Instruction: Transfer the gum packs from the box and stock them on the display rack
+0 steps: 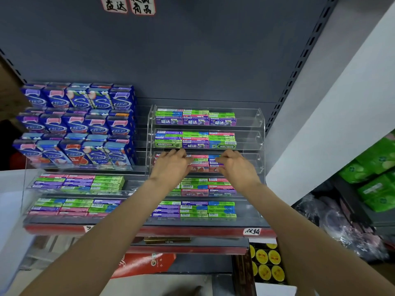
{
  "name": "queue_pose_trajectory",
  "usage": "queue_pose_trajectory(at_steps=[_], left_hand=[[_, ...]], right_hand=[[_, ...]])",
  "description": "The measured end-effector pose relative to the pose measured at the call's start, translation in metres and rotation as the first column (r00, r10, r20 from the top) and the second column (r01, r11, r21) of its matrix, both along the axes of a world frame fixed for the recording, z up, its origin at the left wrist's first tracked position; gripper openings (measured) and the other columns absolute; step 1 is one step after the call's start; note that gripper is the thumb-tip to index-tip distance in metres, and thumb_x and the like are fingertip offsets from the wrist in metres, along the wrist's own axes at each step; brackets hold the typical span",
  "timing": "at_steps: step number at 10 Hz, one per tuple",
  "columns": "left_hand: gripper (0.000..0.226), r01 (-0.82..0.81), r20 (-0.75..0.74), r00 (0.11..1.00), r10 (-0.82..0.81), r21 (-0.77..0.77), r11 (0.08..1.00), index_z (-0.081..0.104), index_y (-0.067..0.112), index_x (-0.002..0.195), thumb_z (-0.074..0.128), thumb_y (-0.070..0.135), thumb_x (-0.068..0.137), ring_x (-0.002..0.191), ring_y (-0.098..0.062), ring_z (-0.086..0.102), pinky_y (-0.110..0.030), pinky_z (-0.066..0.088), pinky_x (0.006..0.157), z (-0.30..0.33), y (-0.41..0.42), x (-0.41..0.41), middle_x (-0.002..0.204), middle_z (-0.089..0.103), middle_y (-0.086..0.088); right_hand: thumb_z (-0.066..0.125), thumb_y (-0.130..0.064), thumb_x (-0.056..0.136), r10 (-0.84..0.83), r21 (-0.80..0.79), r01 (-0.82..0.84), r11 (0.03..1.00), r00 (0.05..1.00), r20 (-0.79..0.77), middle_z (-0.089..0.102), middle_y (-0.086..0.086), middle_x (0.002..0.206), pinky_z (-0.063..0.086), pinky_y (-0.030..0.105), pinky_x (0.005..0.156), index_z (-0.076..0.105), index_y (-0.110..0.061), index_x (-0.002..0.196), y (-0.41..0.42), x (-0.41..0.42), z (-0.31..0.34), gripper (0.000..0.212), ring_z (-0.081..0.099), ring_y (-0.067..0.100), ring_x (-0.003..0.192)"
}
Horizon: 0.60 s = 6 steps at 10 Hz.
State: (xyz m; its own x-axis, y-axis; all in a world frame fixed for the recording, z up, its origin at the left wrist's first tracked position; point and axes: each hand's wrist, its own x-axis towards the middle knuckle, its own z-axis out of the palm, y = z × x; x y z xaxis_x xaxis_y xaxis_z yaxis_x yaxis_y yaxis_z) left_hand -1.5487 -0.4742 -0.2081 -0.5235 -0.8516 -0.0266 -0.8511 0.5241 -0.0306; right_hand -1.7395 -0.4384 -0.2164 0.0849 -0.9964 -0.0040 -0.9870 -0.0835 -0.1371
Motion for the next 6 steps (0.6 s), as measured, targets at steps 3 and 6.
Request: queue_pose_trajectory(at_steps=[3,6], left_hand=[[0.042,0.021,-0.005,1.000,-0.021,0.082,0.996,0.042,0.026,0.141,0.043,0.032,0.099,0.123,-0.023,0.043,-0.039,0.041,0.098,0.008,-0.002,0.004,0.133,0.047,-0.002],[0.040,-0.015,-0.085,0.996,0.031,0.184,0.983,0.049,0.017,0.133,0.051,0.029,0.096,0.122,-0.024,0.047,-0.040,0.042,0.098,0.022,-0.009,0.022,0.132,0.050,-0.006]], right_hand=[[0.051,-0.015,0.095,-0.045,0.029,0.046,0.999,0.998,-0.043,0.045,0.007,0.126,0.047,0.034,0.092,0.056,-0.012,0.123,0.001,0.011,-0.002,0.029,0.041,0.023,0.120],[0.055,-0.021,0.094,-0.134,0.092,0.128,0.988,0.989,0.066,0.050,0.009,0.127,0.049,0.039,0.090,0.056,-0.008,0.125,0.002,0.032,0.019,0.033,0.052,0.026,0.116]])
